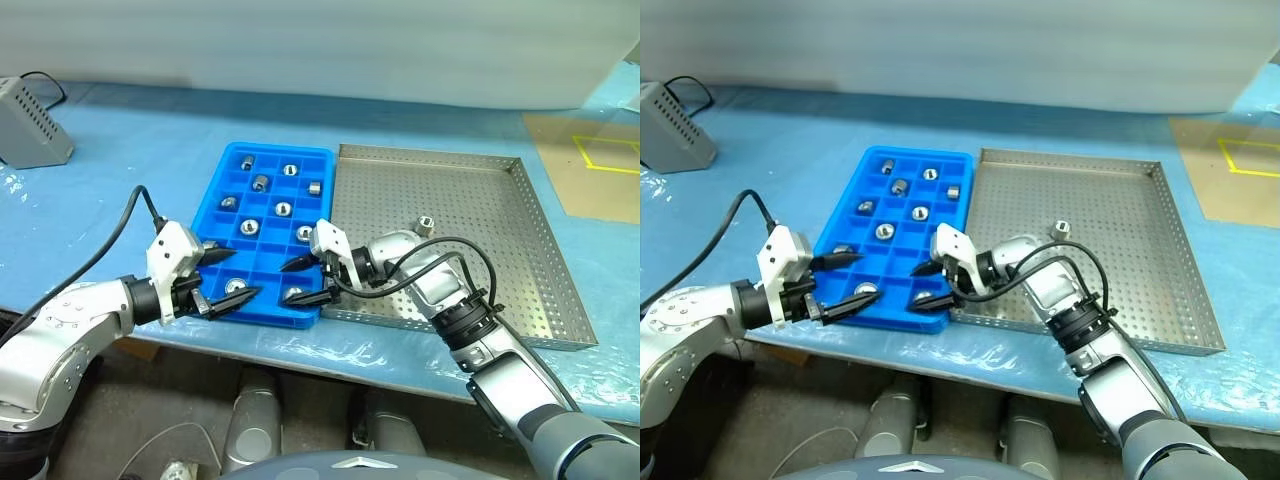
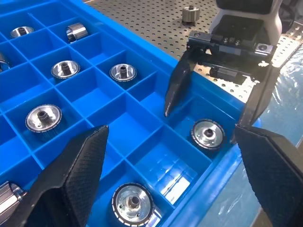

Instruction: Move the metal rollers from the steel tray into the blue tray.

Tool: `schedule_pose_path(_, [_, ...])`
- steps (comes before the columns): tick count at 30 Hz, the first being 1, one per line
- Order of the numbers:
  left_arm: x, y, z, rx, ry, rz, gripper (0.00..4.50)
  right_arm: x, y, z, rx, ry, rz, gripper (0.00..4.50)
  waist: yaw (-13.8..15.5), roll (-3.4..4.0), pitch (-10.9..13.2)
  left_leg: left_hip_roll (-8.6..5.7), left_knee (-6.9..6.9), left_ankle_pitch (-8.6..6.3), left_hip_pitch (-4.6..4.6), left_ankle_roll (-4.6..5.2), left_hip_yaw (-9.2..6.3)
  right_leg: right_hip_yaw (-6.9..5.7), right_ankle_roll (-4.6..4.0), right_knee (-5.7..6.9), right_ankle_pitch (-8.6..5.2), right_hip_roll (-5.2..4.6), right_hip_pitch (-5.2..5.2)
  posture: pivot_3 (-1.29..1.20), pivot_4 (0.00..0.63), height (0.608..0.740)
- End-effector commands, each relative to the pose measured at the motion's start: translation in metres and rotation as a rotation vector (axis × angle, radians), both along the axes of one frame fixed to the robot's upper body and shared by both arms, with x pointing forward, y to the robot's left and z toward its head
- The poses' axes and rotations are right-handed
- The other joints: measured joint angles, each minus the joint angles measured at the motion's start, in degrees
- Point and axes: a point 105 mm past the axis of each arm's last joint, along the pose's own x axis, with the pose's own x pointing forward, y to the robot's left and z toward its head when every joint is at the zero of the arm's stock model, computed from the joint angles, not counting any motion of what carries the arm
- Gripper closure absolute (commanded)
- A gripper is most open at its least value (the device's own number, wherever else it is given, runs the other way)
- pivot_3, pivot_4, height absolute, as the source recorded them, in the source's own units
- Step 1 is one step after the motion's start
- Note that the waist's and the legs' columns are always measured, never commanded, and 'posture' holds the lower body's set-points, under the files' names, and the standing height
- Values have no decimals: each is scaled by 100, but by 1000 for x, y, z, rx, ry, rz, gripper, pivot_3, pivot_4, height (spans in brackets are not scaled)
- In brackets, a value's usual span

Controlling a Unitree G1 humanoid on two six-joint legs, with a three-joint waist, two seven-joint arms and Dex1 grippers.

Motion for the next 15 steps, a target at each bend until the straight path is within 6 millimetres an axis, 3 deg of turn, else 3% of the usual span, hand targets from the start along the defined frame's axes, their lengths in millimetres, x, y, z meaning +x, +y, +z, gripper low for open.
schedule_pose_path(1, [8,-4,8,4,-42,-41,30,9,-13,15,36,-37,-68,1221,-5,0,0,-1,0,0,0,0,0,0,0,1,0,0,1,157,150,740])
schedule_pose_path(4, [17,-11,10,-1,-50,-84,30,25,-30,26,31,-108,-158,1221,-16,-1,-1,-2,2,2,1,-2,1,2,0,2,1,0,1,101,150,740])
schedule_pose_path(9, [40,-11,6,17,-62,-85,30,68,-82,53,74,-183,-449,1221,-150,-1,-1,-4,3,11,-3,-16,5,5,-35,8,22,0,-4,10,150,740])
schedule_pose_path(15, [56,-18,7,14,-80,-129,30,97,-142,56,52,-284,-752,1221,-379,-5,-3,-3,4,22,-13,-33,6,5,-39,8,23,3,-11,-65,150,740])
